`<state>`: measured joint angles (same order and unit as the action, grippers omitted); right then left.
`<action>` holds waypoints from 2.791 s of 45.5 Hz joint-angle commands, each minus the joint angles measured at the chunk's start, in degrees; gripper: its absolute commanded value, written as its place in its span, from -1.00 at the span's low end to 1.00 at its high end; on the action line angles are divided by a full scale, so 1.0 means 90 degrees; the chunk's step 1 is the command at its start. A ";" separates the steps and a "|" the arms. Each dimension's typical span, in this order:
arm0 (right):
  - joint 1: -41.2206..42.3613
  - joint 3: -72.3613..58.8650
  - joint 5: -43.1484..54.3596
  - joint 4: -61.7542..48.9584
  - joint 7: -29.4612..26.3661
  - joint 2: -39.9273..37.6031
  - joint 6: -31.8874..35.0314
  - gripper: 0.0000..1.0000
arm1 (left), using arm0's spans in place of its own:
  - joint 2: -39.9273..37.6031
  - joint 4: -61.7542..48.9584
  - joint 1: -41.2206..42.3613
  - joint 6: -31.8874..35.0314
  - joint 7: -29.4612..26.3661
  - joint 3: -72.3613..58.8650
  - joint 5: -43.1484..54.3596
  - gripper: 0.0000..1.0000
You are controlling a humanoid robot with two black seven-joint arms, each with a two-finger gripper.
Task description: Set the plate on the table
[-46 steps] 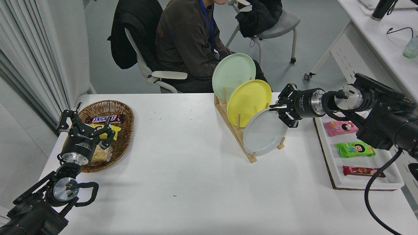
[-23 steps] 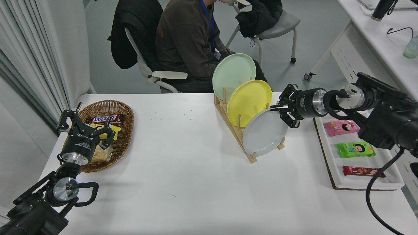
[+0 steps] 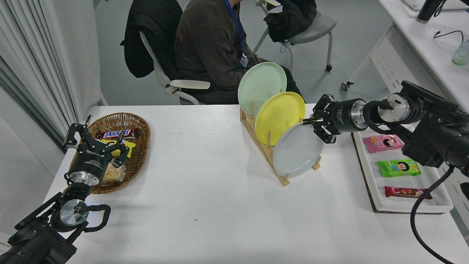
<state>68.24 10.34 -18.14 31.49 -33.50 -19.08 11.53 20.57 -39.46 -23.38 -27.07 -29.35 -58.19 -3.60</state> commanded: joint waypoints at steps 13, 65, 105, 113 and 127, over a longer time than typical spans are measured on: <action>0.0026 0.0170 0.0063 0.0065 -0.0008 -0.0146 0.0184 -1.00 | 0.0000 0.0000 0.0000 0.0000 0.0000 0.0001 0.0000 0.96; 0.1988 0.0677 -0.0064 0.0183 -0.1102 -0.1103 0.0331 -1.00 | 0.0000 0.0000 0.0000 0.0000 0.0000 0.0001 0.0000 0.96; 0.2467 0.0482 -0.1334 0.0437 -0.1278 -0.0585 -0.2130 -1.00 | 0.0000 0.0000 0.0000 0.0000 0.0000 0.0001 0.0000 0.96; 0.2535 0.0492 -0.1373 0.0437 -0.1278 -0.0185 -0.2677 -1.00 | 0.0000 0.0000 0.0000 0.0000 0.0000 0.0001 0.0000 0.96; 0.2360 0.0472 -0.1939 0.0476 -0.1278 0.0274 -0.2931 -1.00 | 0.0000 0.0000 0.0000 0.0000 0.0000 -0.0009 0.0000 0.96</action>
<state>90.35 14.68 -32.97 35.41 -44.99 -19.64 -12.21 20.57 -39.46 -23.38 -27.07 -29.35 -58.19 -3.61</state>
